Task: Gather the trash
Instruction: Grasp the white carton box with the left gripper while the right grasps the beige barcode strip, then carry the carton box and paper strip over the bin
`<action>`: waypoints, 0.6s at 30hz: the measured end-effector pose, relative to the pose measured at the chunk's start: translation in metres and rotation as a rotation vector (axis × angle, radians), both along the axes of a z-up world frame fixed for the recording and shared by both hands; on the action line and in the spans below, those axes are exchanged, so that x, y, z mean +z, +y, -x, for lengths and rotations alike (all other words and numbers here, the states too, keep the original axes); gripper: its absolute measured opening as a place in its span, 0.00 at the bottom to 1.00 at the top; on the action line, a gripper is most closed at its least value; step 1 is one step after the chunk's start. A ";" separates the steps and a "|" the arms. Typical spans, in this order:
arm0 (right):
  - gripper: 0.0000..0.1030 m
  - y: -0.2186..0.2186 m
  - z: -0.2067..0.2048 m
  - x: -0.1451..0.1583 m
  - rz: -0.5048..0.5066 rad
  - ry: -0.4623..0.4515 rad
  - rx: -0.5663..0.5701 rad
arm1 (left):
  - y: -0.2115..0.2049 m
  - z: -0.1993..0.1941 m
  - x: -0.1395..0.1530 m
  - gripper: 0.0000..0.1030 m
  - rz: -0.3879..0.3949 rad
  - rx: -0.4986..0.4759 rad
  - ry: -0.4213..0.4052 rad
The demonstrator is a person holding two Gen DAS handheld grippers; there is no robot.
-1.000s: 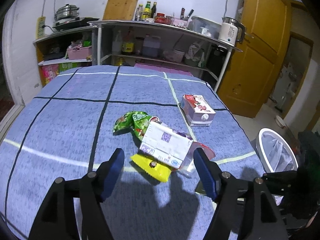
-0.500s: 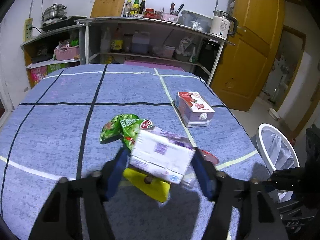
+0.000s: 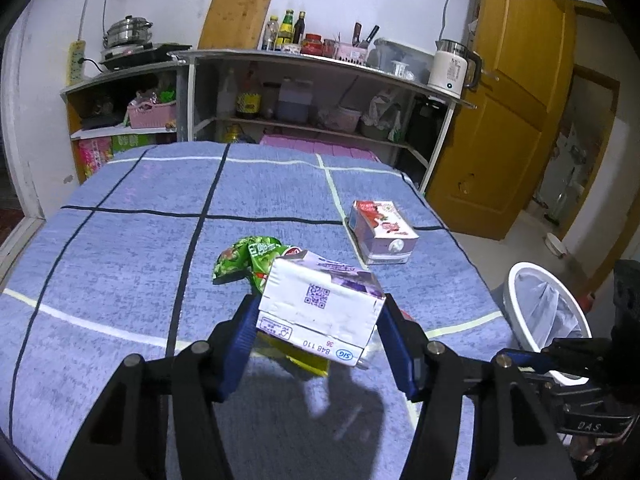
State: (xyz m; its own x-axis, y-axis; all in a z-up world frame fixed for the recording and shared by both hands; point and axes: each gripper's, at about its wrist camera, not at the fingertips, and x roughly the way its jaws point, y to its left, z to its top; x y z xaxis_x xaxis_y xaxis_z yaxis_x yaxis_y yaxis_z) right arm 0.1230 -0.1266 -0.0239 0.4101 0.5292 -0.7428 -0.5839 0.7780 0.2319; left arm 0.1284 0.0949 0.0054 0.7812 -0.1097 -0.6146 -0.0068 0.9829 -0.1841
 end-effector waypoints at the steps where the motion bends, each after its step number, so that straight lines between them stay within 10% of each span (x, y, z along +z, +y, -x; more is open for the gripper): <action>1: 0.27 -0.001 0.002 0.002 -0.002 -0.005 -0.005 | -0.001 0.003 0.002 0.60 -0.002 0.006 -0.004; 18: 0.12 -0.031 0.026 0.027 -0.044 -0.063 -0.034 | -0.026 0.042 0.028 0.60 0.001 0.033 -0.048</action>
